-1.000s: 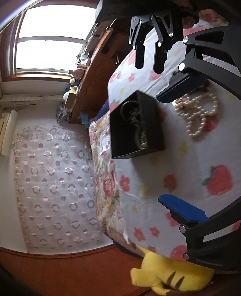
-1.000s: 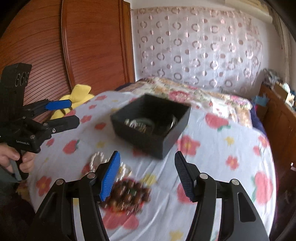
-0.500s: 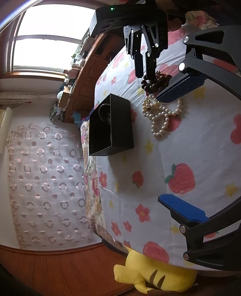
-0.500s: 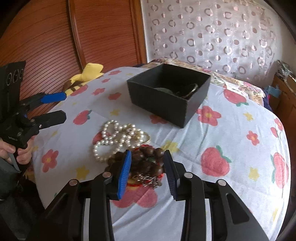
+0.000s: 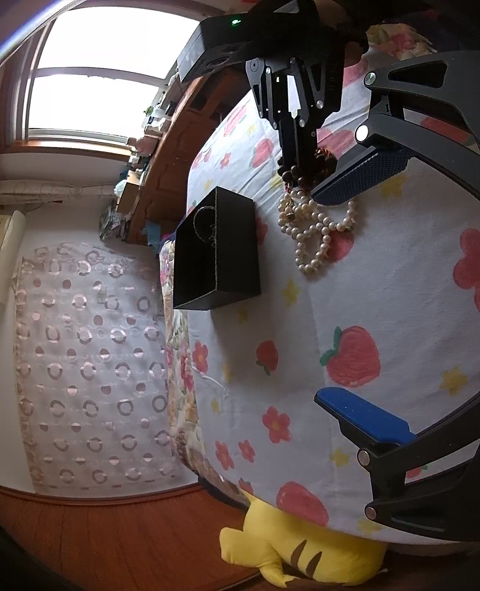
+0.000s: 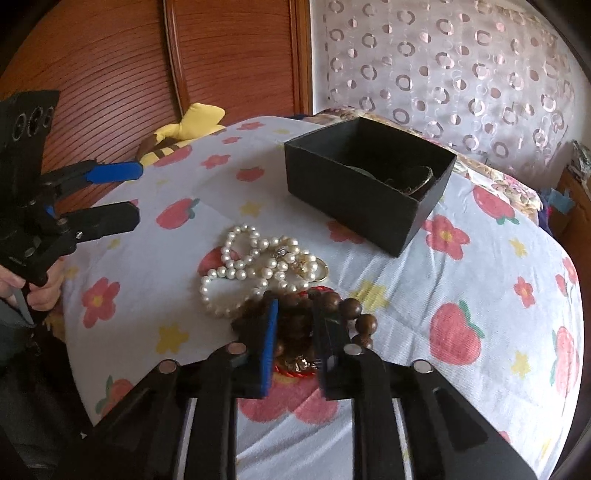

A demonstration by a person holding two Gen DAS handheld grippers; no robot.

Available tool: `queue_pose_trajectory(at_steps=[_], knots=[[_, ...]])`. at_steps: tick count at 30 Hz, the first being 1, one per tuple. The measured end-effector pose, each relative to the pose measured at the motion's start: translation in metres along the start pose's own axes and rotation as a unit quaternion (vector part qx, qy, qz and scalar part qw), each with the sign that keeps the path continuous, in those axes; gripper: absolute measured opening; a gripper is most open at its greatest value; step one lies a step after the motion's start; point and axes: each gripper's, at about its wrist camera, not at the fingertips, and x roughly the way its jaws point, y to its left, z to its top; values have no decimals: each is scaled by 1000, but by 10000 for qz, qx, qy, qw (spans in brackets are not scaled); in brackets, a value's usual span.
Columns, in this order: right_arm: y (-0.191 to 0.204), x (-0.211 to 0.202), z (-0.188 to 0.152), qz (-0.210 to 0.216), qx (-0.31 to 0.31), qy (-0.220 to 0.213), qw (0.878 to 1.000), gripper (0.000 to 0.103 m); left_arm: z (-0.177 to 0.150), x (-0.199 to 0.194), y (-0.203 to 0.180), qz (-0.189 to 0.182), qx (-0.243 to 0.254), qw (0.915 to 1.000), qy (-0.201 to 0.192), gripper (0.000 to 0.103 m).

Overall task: Organize jewelry
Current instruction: 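Reach the right tool to the brown bead bracelet and close on it, then lift the bead bracelet with the right tool while the left tool grasps another pearl necklace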

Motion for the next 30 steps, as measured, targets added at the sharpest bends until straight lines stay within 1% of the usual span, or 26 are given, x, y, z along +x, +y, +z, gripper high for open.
queue_pose_trajectory(at_steps=[1,4,11,12,13,14,15,16,17,18,24,30], knots=[[2,-3,-2,-6,-49,-89,9999,15,-2,1,-1,-9,-6,10000,17,95],[4,-17,-6,-12,-50,-380,9993,15,-5,4,-6,-61,-9,9999,83,95],[3,-54,-5,-269,57,-1012,9945,15,-3,13,-16,-246,-18,9994,240,95],[2,-60,-4,-325,78,-1094,9934,15,-3,14,-19,-287,-20,9993,249,93],[1,-66,-4,-387,105,-1181,9922,15,-4,14,-21,-333,-20,9991,266,88],[1,-72,-3,-428,133,-1264,9910,15,-3,15,-21,-371,-27,9989,299,76],[0,-78,-2,-463,160,-1353,9896,15,-3,17,-23,-440,-41,9984,358,60],[0,-83,-1,-489,185,-1427,9884,15,-4,18,-24,-515,-53,9978,416,51],[-2,-90,-2,-528,202,-1492,9872,15,-4,20,-25,-576,-60,9971,485,35],[-2,-95,-1,-574,205,-1552,9860,15,-5,23,-27,-633,-68,9964,557,27],[-4,-116,3,-732,239,-1686,9827,15,-4,32,-35,-780,-35,9946,688,25],[-1,-121,0,-806,205,-1711,9817,15,-2,50,-48,-721,129,9928,945,25]])
